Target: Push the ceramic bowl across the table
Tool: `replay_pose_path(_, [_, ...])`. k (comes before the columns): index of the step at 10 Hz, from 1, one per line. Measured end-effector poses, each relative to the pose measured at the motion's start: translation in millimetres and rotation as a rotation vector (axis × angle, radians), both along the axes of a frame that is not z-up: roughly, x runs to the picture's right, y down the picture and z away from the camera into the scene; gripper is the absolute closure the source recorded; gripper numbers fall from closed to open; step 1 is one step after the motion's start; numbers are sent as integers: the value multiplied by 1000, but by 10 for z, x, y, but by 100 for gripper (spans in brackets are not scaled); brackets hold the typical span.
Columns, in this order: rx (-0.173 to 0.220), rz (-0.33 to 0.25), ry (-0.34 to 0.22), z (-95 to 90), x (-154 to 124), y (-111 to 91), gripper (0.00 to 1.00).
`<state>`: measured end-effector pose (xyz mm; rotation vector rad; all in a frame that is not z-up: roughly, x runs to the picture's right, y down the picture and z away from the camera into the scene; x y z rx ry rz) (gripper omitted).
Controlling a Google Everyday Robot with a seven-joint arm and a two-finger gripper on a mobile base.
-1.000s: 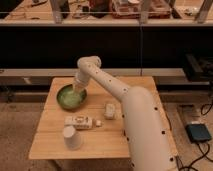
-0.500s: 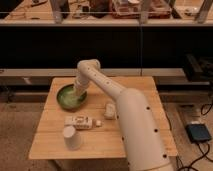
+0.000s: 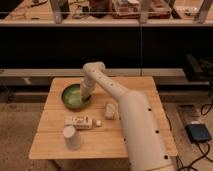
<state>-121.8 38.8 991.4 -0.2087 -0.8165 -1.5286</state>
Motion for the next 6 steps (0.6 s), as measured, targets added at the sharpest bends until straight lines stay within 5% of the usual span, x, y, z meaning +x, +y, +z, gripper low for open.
replay_pose_path(6, [-24, 15, 147, 84, 884, 84, 95])
